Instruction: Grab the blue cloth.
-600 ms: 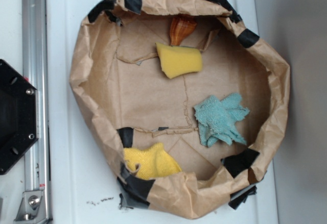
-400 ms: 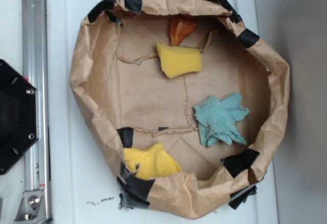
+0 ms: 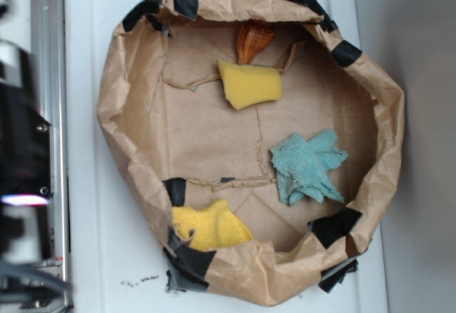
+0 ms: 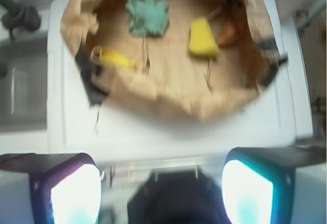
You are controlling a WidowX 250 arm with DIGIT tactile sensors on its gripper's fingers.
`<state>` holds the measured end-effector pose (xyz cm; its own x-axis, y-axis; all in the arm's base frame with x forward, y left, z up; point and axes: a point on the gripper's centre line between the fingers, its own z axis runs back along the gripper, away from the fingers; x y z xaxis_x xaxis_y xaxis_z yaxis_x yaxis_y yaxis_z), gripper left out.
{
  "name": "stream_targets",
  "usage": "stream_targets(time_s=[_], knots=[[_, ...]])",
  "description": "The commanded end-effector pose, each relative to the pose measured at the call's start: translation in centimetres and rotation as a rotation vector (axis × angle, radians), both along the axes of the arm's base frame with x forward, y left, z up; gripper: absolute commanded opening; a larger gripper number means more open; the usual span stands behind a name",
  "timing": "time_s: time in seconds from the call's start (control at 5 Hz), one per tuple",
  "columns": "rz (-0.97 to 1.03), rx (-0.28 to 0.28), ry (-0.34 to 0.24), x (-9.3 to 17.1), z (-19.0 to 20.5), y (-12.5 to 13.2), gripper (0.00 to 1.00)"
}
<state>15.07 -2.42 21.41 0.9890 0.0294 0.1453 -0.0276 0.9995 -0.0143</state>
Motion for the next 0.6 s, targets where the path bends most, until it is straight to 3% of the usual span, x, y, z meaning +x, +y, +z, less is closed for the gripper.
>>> stream_targets(time_s=[0.0, 0.2, 0.4], knots=[[-0.06, 0.033, -0.084, 5.5, -4.3, -0.3, 1.0], [-0.154, 0.058, -0.093, 9.3, -7.6, -0.2, 1.0], [-0.171, 0.109, -0.059, 14.0, -10.6, -0.2, 1.0]])
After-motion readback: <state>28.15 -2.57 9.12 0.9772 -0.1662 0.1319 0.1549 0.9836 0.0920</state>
